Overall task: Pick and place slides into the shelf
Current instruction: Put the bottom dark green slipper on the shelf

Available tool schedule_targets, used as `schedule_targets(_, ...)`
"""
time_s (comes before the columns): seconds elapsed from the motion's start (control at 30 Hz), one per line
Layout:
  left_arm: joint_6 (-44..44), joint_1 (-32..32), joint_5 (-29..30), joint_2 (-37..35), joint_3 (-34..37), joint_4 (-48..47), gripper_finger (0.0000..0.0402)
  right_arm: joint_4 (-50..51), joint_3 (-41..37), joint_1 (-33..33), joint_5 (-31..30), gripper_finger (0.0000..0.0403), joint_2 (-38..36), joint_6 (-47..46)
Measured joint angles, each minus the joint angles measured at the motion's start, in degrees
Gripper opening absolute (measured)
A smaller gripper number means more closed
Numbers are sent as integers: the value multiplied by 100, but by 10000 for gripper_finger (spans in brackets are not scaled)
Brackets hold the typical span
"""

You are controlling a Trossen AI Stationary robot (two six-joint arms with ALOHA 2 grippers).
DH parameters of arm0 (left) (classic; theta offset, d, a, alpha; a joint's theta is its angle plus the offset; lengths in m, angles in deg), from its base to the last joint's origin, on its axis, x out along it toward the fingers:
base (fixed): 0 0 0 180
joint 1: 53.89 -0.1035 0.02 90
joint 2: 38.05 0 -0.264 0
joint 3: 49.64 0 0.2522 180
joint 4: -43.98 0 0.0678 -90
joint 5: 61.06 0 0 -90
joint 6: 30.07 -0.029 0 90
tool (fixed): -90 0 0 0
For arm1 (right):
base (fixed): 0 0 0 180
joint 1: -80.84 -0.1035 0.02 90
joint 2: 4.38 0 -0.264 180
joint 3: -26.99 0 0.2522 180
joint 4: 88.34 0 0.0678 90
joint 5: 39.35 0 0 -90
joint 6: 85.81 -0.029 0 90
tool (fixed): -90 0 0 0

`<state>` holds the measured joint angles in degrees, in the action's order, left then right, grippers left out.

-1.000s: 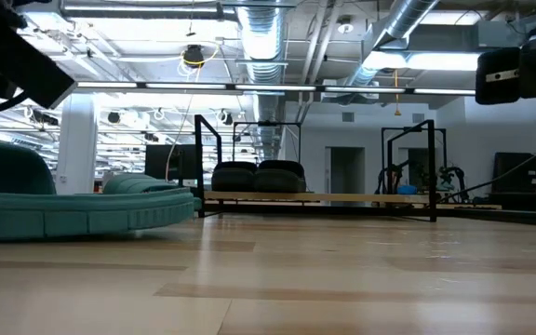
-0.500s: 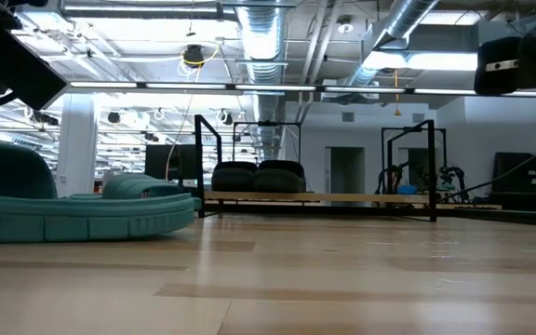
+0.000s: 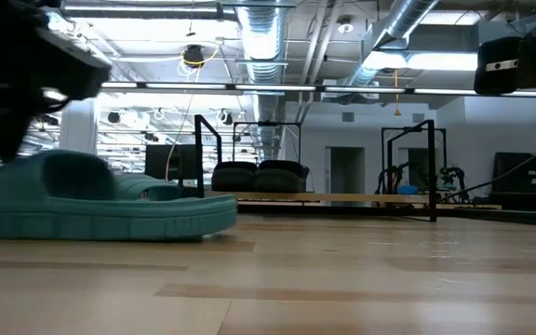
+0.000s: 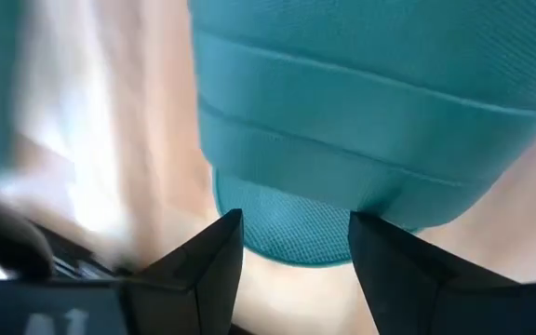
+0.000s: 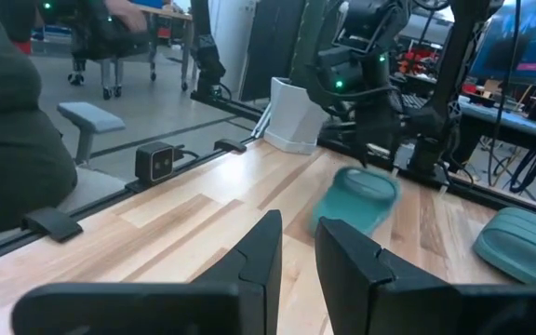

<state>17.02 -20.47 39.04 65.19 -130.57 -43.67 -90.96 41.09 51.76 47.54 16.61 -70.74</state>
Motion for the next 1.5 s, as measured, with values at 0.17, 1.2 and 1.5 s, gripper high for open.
schedule_targets(0.17, -767, -200, 1237, 0, 0, 127, 185, 0, 0, -2, 0, 59, -2, 0)
schedule_targets(1.2, -3283, -643, 2965, 4, -644, 2608, 185, 4, 2, 0, 0, 59, -2, 44)
schedule_targets(1.5, -2376, -366, 2741, -2, -957, 3034, 185, 13, 2, -2, 0, 59, -2, 44)
